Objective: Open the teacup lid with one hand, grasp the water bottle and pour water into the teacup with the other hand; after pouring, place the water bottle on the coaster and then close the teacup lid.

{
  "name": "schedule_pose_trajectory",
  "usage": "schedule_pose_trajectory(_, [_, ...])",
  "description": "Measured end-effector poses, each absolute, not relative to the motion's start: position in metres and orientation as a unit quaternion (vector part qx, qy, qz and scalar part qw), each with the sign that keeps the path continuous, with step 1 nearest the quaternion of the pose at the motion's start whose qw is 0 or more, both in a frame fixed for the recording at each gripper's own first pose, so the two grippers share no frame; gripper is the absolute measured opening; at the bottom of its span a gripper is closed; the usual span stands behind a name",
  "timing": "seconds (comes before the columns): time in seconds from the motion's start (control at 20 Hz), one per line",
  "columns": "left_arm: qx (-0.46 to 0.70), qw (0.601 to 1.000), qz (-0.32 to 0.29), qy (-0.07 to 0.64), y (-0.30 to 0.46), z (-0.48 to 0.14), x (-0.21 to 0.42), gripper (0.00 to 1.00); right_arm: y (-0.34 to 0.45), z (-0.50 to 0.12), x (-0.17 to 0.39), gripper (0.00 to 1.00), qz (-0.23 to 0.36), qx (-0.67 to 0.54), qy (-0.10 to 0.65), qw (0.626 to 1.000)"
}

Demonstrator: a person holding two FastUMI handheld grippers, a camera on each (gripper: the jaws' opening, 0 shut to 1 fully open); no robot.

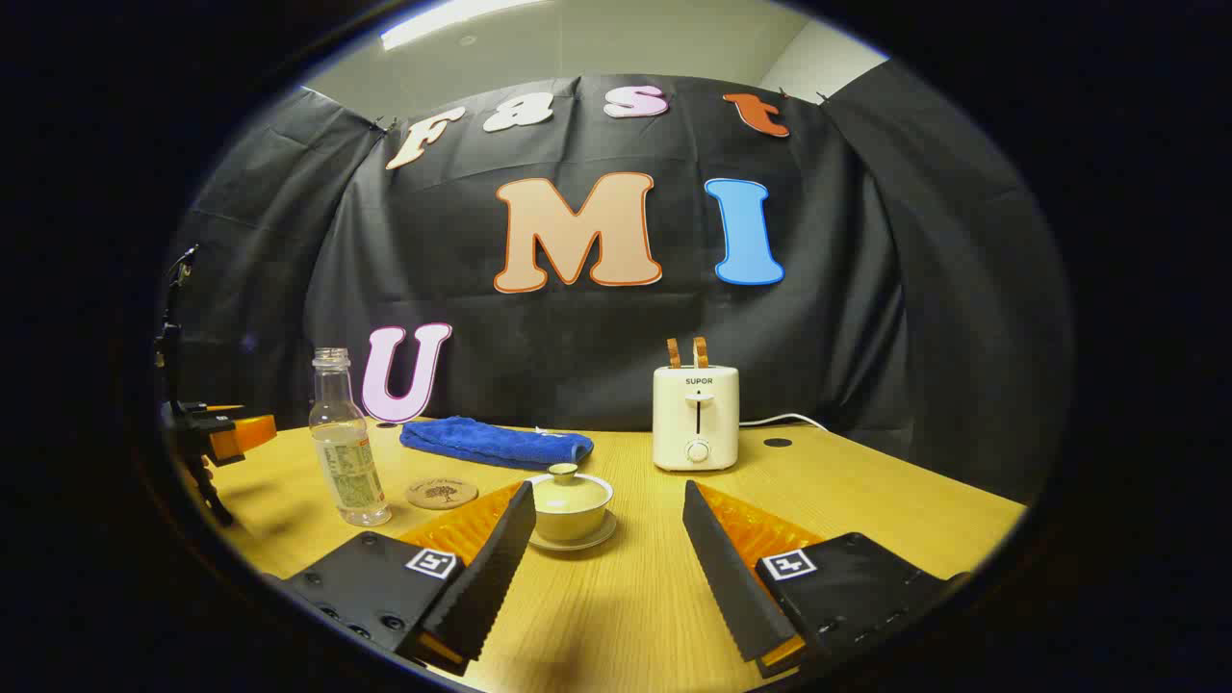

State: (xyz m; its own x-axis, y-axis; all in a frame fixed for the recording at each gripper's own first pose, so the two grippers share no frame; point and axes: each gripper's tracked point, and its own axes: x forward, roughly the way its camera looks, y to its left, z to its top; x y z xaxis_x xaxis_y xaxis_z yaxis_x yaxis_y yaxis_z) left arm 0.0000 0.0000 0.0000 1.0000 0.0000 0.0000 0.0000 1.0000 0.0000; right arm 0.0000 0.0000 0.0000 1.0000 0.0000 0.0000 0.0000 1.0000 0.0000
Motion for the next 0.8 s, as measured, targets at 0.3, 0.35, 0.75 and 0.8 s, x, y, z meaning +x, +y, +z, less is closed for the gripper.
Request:
schedule_pose_trajectory(0.3, [0.000, 1.000, 0.000, 0.000, -0.0001, 0.0003, 0.0001, 0.95, 0.0007, 0.0003, -0.0004, 0.98, 0.000, 0.000, 0.000, 1.000])
schedule_pose_trajectory(0.35, [0.001, 1.000, 0.000, 0.001, -0.0004, -0.0010, -0.0001, 0.95, 0.0005, 0.0001, -0.0003, 0.98, 0.000, 0.000, 0.000, 1.000])
schedule_pose_trajectory(0.75, [0.001, 1.000, -0.005, 0.000, -0.0030, -0.0006, 0.0023, 0.94, 0.0006, 0.0001, -0.0006, 0.98, 0.000, 0.000, 0.000, 1.000])
schedule_pose_trajectory(0.8, [0.001, 1.000, -0.004, -0.001, -0.0026, 0.0004, 0.0028, 0.95, 0.0006, 0.0002, -0.0006, 0.98, 0.000, 0.000, 0.000, 1.000])
